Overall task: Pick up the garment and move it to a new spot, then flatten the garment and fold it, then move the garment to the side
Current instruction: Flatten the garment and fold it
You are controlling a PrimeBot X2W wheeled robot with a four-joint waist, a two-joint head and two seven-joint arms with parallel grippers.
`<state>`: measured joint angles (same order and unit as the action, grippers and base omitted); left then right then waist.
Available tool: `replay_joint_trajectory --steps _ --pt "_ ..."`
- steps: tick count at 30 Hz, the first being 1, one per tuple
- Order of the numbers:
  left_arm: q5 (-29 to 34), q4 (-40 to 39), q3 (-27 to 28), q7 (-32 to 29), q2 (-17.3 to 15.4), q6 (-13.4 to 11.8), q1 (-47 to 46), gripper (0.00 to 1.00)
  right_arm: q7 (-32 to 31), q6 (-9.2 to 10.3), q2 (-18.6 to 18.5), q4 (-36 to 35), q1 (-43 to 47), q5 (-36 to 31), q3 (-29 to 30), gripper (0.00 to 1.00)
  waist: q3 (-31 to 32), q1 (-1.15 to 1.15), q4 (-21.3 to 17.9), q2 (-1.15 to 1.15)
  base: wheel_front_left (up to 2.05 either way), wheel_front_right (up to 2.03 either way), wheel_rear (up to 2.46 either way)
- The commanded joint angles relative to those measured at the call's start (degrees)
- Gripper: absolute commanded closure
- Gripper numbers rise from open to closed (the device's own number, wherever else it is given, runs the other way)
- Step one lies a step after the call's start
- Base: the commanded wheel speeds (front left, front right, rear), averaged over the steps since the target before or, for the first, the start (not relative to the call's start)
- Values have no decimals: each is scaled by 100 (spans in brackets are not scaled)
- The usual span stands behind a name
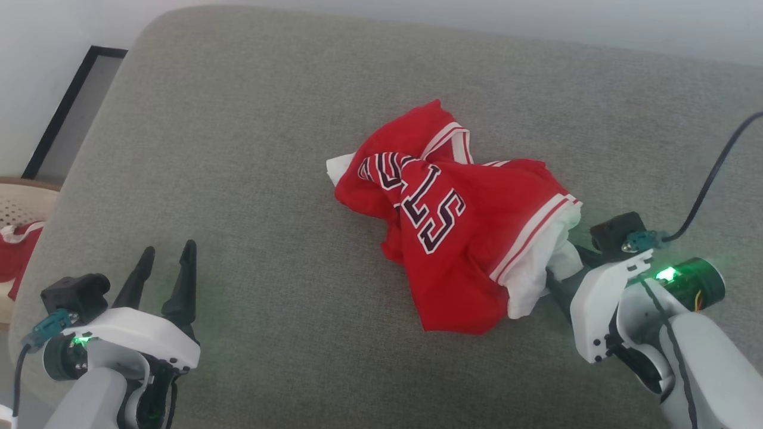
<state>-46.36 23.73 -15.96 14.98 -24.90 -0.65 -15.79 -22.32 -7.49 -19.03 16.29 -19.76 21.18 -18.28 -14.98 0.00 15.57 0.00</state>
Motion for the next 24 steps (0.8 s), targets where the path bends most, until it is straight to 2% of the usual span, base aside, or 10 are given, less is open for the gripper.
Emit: replay_joint_trajectory --steps 1,2,14,24 --pt "23 45 25 24 21 44 -90 0 -185 0 28 89 82 8 -7 56 -19 0 27 0 0 0 0" --pt "34 77 39 24 46 64 -107 0 -277 0 18 73 82 -38 -10 100 -25 0 36 0 0 0 0" --pt "130 281 314 24 119 245 -88 0 -839 3 -86 -650 81 -76 543 100 25 0 -127 0 0 0 0" --pt "270 280 457 24 130 327 -131 0 -1442 2 -691 -1337 205 -128 1552 100 4 0 -318 0 0 0 0"
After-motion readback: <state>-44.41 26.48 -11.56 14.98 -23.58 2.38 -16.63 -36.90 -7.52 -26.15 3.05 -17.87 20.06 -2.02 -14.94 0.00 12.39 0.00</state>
